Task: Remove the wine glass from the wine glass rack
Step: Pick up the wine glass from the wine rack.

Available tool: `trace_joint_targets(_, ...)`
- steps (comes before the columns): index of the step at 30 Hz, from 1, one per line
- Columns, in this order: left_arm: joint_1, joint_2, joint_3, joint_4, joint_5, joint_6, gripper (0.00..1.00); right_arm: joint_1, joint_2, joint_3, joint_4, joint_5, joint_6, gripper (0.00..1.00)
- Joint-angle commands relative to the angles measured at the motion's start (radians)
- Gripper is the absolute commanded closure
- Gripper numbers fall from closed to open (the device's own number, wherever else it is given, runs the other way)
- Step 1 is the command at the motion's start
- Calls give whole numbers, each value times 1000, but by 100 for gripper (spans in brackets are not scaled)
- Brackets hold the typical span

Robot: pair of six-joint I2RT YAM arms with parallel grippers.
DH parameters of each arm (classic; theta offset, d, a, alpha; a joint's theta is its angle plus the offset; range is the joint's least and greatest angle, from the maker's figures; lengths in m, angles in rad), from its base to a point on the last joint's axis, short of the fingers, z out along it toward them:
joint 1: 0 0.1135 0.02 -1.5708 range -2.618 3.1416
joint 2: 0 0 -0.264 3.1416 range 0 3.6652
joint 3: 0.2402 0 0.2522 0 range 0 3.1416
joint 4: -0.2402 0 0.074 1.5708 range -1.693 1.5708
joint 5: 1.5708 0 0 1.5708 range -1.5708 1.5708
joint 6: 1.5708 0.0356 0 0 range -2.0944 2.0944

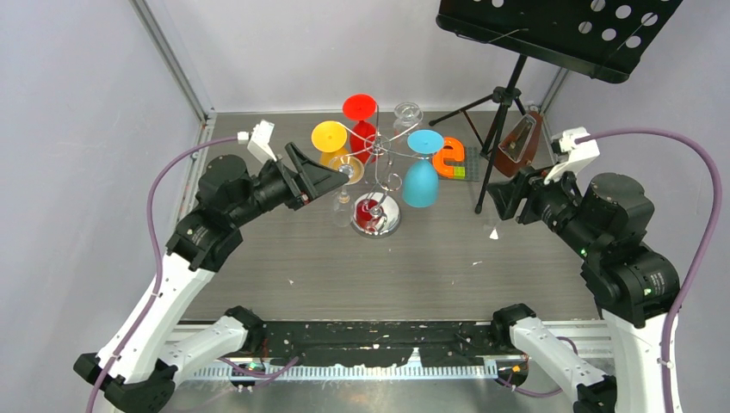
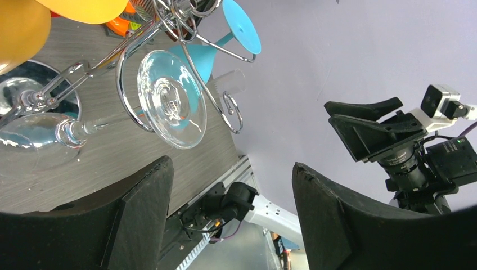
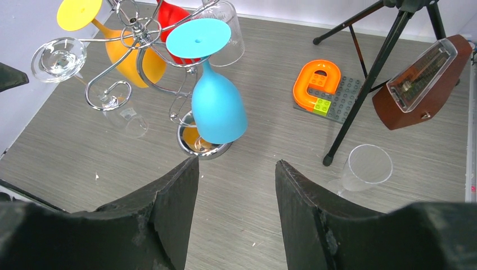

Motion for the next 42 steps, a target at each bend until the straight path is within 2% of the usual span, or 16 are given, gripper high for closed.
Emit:
trace_joint_targets(1, 8, 6, -1, 61, 13, -28, 26, 15, -16, -9, 40, 42, -21, 41)
trace_joint_targets(16, 15, 48, -26, 113, 26, -54, 31, 35, -34, -24, 43, 77, -34, 41)
trace_joint_targets(24, 17, 64, -33, 153, 45, -85, 37, 46, -37, -24, 46, 86, -41, 41)
trace_joint_targets(33, 22, 92, -16, 143, 42, -83, 42, 55, -43, -36, 50, 86, -47, 41)
trace_joint_targets(42, 37, 106, 5, 113, 38, -73, 52, 63, -51, -43, 52, 129, -53, 41)
